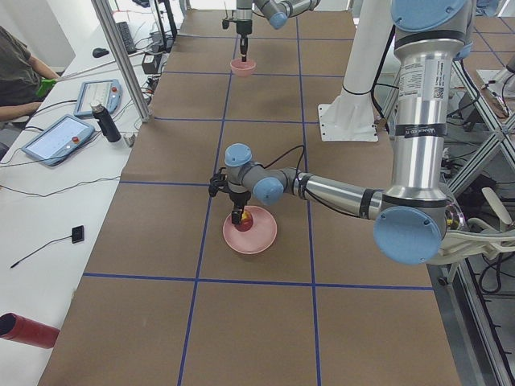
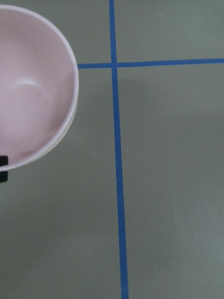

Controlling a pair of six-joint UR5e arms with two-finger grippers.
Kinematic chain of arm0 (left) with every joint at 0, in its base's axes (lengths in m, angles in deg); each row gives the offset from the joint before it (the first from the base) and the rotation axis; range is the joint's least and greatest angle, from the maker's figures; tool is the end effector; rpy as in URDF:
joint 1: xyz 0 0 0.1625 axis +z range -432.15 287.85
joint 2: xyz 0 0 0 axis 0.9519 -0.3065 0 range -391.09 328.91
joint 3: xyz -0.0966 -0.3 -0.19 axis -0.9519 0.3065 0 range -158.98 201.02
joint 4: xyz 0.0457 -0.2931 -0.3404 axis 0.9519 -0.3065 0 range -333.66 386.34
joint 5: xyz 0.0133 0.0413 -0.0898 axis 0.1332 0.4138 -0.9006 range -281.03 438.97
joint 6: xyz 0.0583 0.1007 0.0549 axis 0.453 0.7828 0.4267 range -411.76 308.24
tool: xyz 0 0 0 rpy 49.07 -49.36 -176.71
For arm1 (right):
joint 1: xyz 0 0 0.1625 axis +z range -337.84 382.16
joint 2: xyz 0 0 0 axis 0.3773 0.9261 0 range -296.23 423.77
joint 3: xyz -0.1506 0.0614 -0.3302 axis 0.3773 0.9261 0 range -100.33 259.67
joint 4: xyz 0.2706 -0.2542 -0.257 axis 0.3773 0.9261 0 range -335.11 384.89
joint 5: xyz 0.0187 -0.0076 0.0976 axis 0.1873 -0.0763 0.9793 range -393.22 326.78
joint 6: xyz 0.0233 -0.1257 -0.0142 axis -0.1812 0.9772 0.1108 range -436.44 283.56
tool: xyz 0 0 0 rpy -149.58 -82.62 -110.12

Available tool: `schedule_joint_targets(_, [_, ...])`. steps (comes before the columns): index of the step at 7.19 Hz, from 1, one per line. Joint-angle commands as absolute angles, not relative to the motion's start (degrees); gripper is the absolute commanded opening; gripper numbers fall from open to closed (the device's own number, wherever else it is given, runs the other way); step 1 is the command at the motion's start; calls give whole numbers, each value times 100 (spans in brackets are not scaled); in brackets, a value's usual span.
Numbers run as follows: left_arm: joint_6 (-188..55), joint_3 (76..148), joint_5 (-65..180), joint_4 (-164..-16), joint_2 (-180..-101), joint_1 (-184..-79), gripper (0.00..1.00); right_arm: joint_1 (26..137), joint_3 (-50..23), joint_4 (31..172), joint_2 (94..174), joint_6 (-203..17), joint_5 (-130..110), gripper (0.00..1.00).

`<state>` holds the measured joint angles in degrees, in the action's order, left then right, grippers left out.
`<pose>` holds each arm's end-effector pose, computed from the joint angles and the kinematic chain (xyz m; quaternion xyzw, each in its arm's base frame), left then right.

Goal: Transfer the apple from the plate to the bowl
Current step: 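Slide the pink bowl toward center with right gripper while left gripper lowers onto apple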

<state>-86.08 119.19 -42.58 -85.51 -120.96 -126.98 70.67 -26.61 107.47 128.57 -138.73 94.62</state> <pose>0.2729 -0.5019 0.5155 0.0542 0.3573 0.0771 0.9292 -0.3715 -0.5020 0.2015 0.0094 -0.4902 0.0234 0.8712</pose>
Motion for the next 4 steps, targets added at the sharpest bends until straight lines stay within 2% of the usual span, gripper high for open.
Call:
schedule_joint_targets(1, [-8384,11849,-4197,-8537,-12091,-12700,98,6971,-2677,10759,12837,-14043,9344,0])
schedule_joint_targets(4, [-8533,11788,-4266,-8520,-12126,-12691,98,6954,-2677,10759,12846,-14043,9335,0])
